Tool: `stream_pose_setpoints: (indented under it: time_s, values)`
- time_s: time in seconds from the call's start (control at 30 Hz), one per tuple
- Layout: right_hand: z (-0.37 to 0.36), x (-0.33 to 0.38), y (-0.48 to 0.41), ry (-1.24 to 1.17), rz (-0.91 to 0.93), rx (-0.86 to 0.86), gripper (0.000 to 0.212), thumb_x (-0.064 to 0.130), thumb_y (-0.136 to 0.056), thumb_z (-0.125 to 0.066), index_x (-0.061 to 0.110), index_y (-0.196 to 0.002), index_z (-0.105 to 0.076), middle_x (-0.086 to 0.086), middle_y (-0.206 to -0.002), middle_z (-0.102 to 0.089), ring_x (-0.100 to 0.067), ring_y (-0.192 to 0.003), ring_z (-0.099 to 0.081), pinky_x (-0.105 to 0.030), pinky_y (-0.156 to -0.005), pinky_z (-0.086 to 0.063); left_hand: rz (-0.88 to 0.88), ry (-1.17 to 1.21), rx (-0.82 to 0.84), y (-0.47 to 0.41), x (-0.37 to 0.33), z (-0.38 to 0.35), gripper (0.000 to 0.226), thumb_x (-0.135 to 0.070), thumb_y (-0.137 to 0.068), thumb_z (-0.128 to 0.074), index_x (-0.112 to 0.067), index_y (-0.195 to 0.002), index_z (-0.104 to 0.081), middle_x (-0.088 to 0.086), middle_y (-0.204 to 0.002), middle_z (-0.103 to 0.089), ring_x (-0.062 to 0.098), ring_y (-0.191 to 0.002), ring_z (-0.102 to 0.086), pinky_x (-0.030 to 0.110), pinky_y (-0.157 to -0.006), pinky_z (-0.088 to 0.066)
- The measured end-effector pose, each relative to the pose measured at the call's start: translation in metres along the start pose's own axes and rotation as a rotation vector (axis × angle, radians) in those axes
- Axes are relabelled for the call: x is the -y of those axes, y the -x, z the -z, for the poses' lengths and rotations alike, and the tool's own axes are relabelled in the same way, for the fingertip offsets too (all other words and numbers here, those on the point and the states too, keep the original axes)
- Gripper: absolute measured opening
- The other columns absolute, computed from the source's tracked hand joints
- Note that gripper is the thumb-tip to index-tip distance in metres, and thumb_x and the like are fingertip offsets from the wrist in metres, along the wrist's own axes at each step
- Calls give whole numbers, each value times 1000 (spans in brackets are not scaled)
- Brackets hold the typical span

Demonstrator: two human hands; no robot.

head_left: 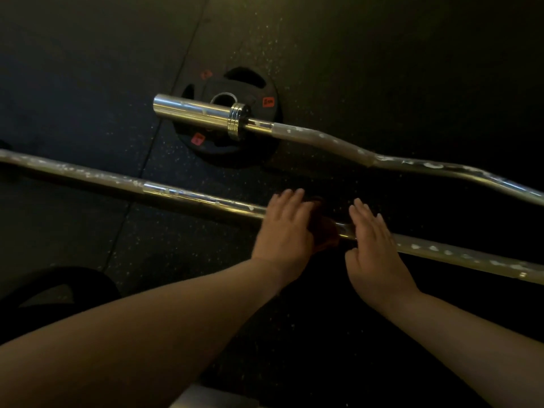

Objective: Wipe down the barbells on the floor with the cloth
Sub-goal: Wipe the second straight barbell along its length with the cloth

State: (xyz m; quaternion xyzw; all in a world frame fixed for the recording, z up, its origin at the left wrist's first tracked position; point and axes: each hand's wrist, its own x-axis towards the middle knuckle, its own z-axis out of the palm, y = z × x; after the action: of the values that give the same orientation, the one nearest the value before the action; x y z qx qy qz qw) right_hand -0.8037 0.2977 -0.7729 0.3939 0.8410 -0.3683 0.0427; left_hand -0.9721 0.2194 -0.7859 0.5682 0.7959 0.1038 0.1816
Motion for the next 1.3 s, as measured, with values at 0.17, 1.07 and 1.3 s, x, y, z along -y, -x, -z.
stream_pose_setpoints:
  time_s: [0.17, 1.07, 1.3]
  values:
    - [-10, -6, 0, 22, -41, -67, 79, 3, -96, -42, 16, -162, 0, 5, -170, 11, 6, -147, 24, -16, -116, 22, -301, -145, 114, -13, -27, -34, 71, -41, -98, -52, -21, -157, -18, 6, -165, -22, 23, -154, -7, 46, -125, 0]
    - [-8, 11, 1, 146, -6, 83, 78, 20, -100, -40, 16, -162, 9, 4, -168, 21, -2, -148, 25, -22, -116, 25, 273, -75, -160, 6, 45, -1, 54, -37, -99, -17, -19, -144, -43, 3, -157, -34, 24, -155, 0, 46, -124, 9]
    - [-10, 4, 2, 161, 25, 59, 78, 20, -100, -41, 16, -162, 6, 3, -169, 17, -2, -150, 22, -21, -117, 24, -154, -60, -56, 8, 36, -7, 46, -41, -107, -27, -25, -148, -38, -3, -156, -41, 13, -154, -12, 40, -126, 6]
